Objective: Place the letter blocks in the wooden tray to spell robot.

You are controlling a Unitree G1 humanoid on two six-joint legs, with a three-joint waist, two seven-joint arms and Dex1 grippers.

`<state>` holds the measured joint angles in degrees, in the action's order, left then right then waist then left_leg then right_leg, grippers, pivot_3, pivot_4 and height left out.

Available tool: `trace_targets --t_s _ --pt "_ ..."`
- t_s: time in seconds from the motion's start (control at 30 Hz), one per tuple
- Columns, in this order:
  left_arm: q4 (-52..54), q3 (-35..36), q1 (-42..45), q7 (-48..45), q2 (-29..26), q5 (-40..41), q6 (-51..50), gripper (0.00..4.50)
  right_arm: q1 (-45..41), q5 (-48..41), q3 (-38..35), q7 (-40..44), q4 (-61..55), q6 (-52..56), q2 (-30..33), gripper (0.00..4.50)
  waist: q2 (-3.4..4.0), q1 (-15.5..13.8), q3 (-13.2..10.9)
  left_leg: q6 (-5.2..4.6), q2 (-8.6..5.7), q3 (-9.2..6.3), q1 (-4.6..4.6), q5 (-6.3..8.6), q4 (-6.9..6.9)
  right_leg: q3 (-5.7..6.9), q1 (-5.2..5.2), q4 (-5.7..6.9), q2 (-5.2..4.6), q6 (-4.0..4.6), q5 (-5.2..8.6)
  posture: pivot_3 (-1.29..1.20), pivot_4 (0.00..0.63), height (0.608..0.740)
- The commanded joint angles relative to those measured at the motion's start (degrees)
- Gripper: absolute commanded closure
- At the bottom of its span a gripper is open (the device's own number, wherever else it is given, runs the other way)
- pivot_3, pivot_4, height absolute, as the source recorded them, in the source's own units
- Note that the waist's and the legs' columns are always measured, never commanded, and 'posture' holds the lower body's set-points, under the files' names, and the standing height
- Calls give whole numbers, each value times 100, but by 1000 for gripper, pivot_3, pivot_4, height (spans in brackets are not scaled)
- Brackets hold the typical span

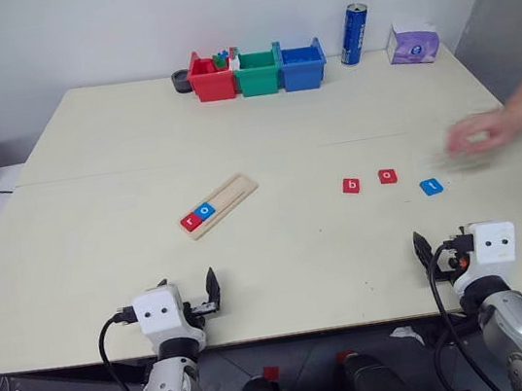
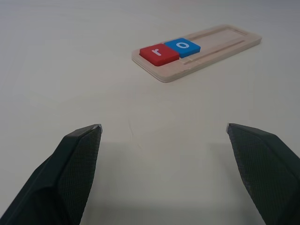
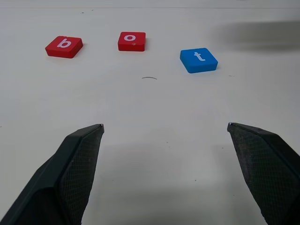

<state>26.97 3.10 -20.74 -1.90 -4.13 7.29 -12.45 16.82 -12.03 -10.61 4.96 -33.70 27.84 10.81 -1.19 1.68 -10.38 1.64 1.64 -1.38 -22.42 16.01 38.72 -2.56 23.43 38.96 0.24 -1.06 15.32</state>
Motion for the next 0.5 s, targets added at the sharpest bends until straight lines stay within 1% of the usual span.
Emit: trace_targets --t_s 0.03,0.3,0.5 --pt "559 -54 35 39 -22 -52 -222 0 21 20 -82 13 -215 -185 -5 9 0 -1 0 0 0 0 0 0 0 0 0 0 0 0 0 0 150 740" --pt "1369 -119 227 222 -1 -132 -1033 0 35 39 -68 -7 -261 -195 -1 9 0 0 0 0 0 -1 -1 0 -1 0 1 -1 0 1 1 0 150 740" --pt "1440 -95 317 285 84 -89 -1187 0 -55 10 -112 0 -271 -232 15 9 -1 0 0 1 -1 -2 -2 0 -1 0 1 -1 1 0 0 0 150 740"
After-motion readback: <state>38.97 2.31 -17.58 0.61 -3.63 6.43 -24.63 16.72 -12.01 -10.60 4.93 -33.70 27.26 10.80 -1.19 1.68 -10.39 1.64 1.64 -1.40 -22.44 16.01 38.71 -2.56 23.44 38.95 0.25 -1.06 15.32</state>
